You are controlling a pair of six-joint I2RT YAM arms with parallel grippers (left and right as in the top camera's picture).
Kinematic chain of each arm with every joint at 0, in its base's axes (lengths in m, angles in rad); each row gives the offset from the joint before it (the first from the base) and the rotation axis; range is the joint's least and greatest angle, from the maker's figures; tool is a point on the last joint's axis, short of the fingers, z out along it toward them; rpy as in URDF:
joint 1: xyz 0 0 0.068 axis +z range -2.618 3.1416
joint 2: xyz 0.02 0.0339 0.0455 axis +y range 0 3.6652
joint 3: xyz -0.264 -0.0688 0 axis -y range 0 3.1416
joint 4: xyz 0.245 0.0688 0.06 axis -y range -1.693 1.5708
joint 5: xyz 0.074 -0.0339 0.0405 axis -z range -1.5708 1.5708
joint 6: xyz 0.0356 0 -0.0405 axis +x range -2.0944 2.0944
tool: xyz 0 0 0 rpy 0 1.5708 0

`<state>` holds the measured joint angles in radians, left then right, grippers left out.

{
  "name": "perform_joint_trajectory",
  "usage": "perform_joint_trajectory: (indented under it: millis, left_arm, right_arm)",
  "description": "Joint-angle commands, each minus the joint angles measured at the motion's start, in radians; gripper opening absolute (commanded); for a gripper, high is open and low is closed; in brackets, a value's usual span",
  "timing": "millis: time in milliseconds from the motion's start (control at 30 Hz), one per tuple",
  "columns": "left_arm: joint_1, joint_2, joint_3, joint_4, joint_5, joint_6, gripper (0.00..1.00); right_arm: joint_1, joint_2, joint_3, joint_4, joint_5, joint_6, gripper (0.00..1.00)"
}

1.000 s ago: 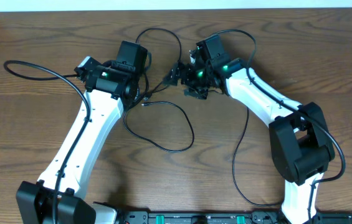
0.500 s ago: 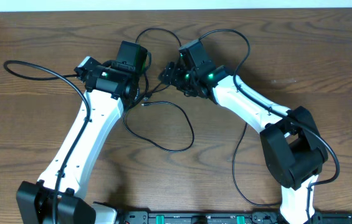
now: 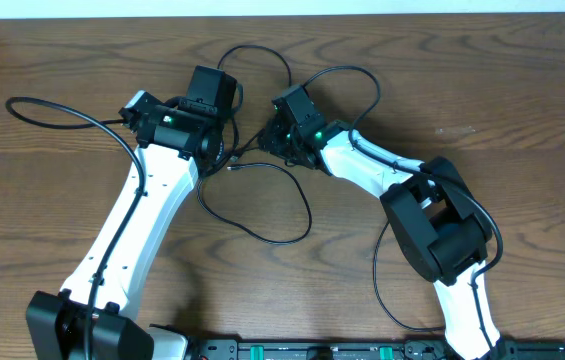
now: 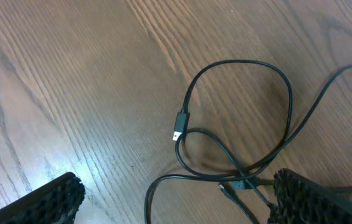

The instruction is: Untangle cables

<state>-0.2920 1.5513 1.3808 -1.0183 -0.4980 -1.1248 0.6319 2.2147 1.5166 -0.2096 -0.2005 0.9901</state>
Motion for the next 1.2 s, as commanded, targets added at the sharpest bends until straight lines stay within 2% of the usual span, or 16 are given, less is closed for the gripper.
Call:
perform_joint_trajectory:
  millis: [0, 33, 67, 300, 400, 700, 967, 1167]
  left_arm:
    - [0.000, 0.002, 0.010, -0.006, -0.007, 0.006, 0.97]
    - [0.000, 0.001, 0.010, -0.006, -0.007, 0.006, 0.98]
    - [0.000, 0.001, 0.010, -0.006, -0.007, 0.006, 0.98]
    - [0.000, 0.001, 0.010, -0.006, -0.007, 0.006, 0.97]
    - [0.000, 0.001, 0.010, -0.006, -0.007, 0.006, 0.98]
    - [0.000, 0.001, 0.010, -0.006, -0.007, 0.006, 0.97]
    - [0.000, 0.001, 0.010, -0.006, -0.007, 0.006, 0.98]
    - [0.000, 0.001, 0.010, -0.006, -0.007, 0.006, 0.98]
  right_arm:
    - [-0.006, -0.011, 0.005, -0.003, -0.051, -0.014, 0.13]
    - [-0.012, -0.011, 0.005, -0.007, -0.071, -0.029, 0.05]
    - [-0.026, -0.011, 0.005, -0.018, -0.108, -0.050, 0.01]
    - [-0.116, -0.020, 0.005, -0.154, -0.153, -0.054, 0.01]
    - [-0.175, -0.056, 0.005, -0.237, -0.153, -0.098, 0.01]
    - [-0.303, -0.275, 0.005, -0.337, -0.115, -0.256, 0.01]
    - [-0.312, -0.603, 0.005, -0.404, 0.126, -0.365, 0.01]
    - [-0.354, -0.798, 0.005, -0.446, 0.176, -0.411, 0.01]
